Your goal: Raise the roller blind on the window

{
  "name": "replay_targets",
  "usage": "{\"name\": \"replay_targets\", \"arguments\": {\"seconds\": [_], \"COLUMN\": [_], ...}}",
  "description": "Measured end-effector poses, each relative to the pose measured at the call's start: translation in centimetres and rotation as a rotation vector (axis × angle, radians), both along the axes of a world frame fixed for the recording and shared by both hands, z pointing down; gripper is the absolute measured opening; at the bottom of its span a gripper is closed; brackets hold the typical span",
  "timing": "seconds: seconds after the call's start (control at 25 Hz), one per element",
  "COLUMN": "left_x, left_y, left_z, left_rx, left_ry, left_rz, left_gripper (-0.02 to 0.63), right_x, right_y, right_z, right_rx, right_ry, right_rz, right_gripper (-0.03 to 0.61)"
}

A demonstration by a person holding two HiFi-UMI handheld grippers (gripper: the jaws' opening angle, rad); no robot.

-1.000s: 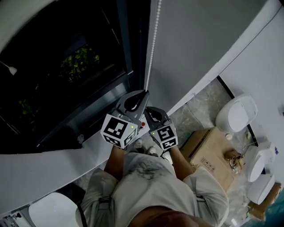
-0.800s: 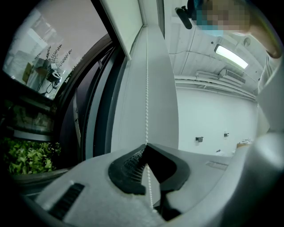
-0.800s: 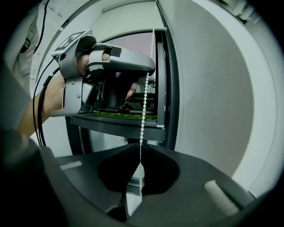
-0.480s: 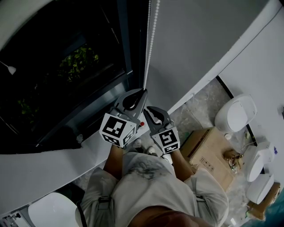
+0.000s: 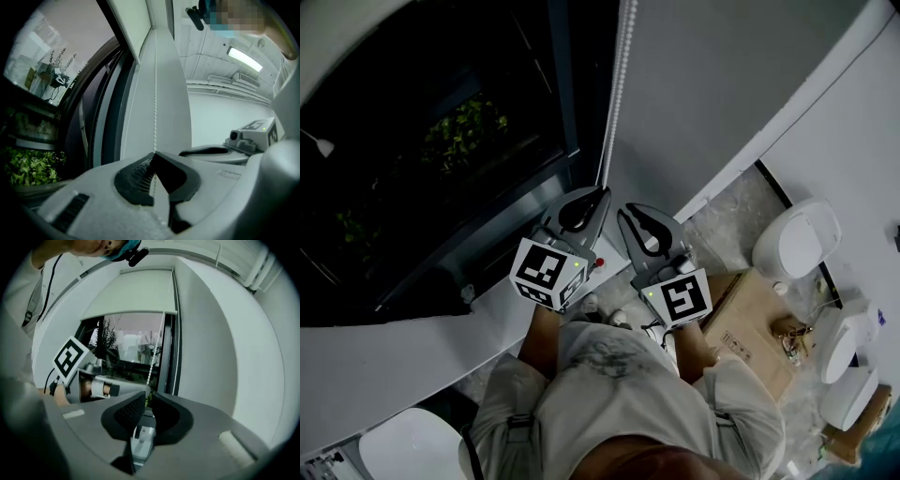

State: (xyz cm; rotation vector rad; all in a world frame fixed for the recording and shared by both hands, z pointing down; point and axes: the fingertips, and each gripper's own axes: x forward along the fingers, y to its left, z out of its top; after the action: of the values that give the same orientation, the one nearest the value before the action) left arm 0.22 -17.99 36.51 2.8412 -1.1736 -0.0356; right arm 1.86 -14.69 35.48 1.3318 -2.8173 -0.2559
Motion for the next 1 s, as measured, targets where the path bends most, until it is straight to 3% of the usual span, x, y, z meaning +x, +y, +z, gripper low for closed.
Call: {"name": "replay_targets", "arguments": {"seconds": [0.76, 0.88, 1.0], "left_x": [1.2, 1.3, 1.3], "left_y": [0.4, 0.4, 0.4], "left_z": [-0.4, -0.4, -0.3], "left_rx": [0.013, 0.016, 0.017], "left_ry": [0.006, 0.011, 0.014], "left_rz": [0.035, 0.038, 0.041], "left_gripper": [0.012, 0.012, 0.012], "right_x": [-1.7, -1.8, -1.7], "right_y": [-3.2, -3.5, -3.2], "right_z": [-12.8, -13.4, -13.3], "right_rx": [0.138, 0.144, 0.148], "right_ry": [-0.069, -0.072, -0.097], "right_rz": [-0.052, -0.042, -0.043], "right_gripper": [0.087, 0.021, 0.015]}}
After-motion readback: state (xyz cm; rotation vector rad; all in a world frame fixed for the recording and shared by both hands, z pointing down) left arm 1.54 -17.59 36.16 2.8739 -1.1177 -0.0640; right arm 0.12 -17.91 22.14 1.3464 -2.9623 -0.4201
